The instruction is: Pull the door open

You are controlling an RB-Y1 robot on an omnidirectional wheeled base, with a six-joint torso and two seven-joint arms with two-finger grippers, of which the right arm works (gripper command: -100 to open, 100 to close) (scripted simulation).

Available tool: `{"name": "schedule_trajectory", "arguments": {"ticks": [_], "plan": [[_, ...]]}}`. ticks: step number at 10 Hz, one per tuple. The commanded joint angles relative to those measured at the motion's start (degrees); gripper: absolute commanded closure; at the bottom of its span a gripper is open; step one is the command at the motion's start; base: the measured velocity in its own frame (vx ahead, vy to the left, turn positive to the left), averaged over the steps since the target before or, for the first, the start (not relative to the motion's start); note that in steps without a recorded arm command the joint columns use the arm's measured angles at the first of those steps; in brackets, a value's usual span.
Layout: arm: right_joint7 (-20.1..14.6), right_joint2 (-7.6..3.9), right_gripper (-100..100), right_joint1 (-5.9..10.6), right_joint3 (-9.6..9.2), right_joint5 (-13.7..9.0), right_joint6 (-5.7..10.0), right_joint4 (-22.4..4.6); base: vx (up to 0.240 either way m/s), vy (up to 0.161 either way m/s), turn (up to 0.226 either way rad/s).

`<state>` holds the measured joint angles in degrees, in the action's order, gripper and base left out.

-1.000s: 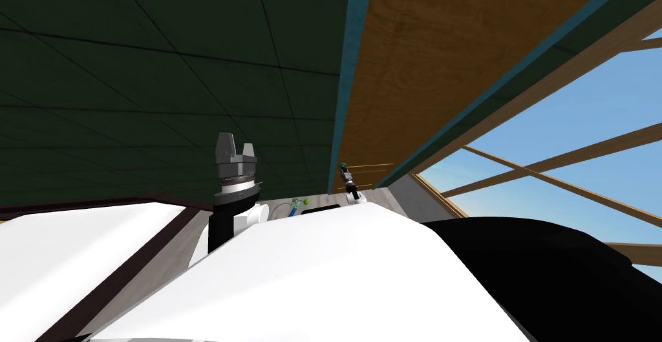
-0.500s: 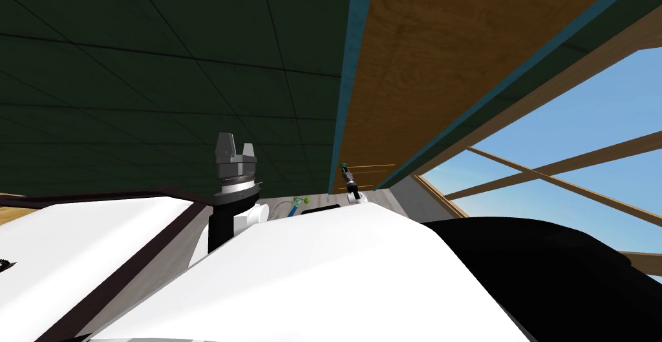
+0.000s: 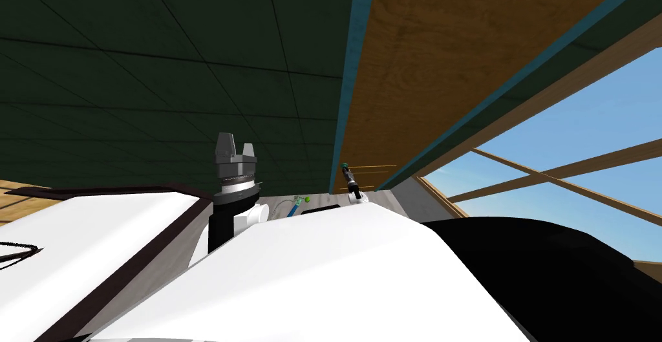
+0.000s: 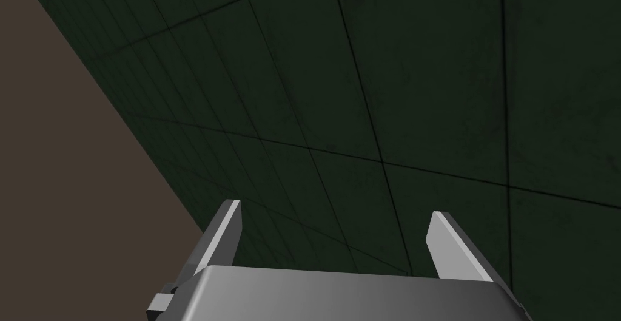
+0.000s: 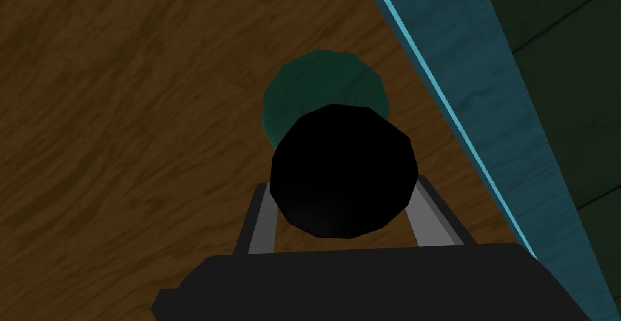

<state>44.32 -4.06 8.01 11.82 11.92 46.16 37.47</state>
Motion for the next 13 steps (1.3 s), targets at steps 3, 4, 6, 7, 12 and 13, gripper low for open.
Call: {"name": "schedule_trajectory", "arguments": {"ticks": [3,4,6,7,12,13], "plan": [[-5.61,0.18,100,-0.48,-1.01,-1.20,-0.07,-0.14,-0.024,-0.002,0.066],[-6.16,0.18,100,-0.48,-1.01,-1.20,-0.07,-0.14,-0.012,-0.001,0.049],[-8.50,-0.09,100,-0.50,-1.13,-1.82,-0.02,-0.23,-0.019,0.004,0.060],[-10.77,-0.36,100,-0.52,-1.24,-2.43,0.04,-0.32,-0.024,-0.001,0.072],[-17.13,-1.17,100,-0.59,-1.61,-4.42,0.21,-0.60,-0.027,0.001,0.058],[-17.91,-1.17,100,-0.59,-1.61,-4.42,0.21,-0.60,-0.013,0.002,0.047]]}}
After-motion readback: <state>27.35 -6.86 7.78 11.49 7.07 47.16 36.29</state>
